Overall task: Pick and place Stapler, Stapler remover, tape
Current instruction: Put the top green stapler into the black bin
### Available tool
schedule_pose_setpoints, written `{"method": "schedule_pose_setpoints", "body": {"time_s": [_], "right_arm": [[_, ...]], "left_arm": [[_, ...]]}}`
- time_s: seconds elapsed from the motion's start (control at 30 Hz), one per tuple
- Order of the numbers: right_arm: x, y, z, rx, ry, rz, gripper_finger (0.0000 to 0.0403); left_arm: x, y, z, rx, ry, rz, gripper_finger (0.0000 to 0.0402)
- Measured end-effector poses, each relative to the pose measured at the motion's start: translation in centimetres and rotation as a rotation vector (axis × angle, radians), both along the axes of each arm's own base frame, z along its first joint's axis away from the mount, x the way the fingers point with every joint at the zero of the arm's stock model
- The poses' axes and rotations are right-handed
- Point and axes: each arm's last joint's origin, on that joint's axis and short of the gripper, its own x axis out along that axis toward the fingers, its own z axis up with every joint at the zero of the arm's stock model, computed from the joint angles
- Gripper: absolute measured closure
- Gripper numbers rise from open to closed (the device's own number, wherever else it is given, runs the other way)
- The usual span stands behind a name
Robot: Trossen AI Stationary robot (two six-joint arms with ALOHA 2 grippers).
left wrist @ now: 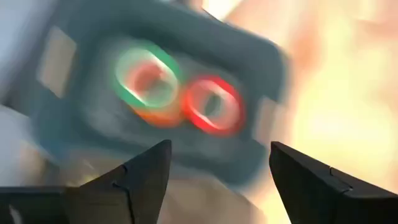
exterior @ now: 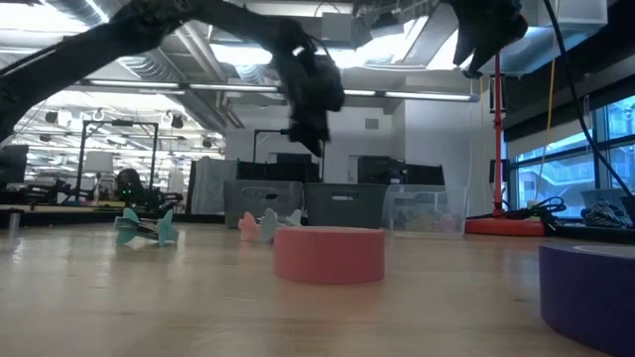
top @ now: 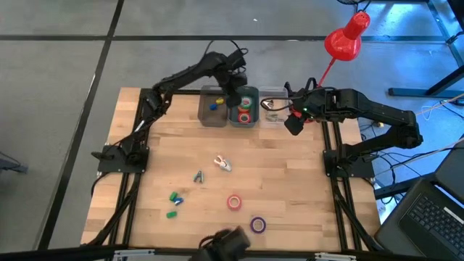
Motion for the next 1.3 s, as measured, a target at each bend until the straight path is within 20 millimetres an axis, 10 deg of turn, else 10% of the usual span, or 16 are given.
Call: {"method": "schedule_pose_setpoints", "body": {"time_s": [0.53, 0.97, 1.3], "right_arm": [[0.1, 0.6, 0.0, 0.01, -0.011, -0.004, 0.0089], [1.2, 0.4, 0.7, -0.046, -0.113, 0.062, 0.0088], [1.4, 0.4, 0.8, -0.059, -0.12, 0.087, 0.0088]], "left_arm": [[-4.5, -19.5, 6.1, -0.099, 0.095, -0.204, 0.0147], [-17.3, -28.4, -1.7, -0.146, 0.191, 0.352, 0.0147], [-20.2, -31.1, -5.4, -0.214, 0.361, 0.705, 0.0147]]}}
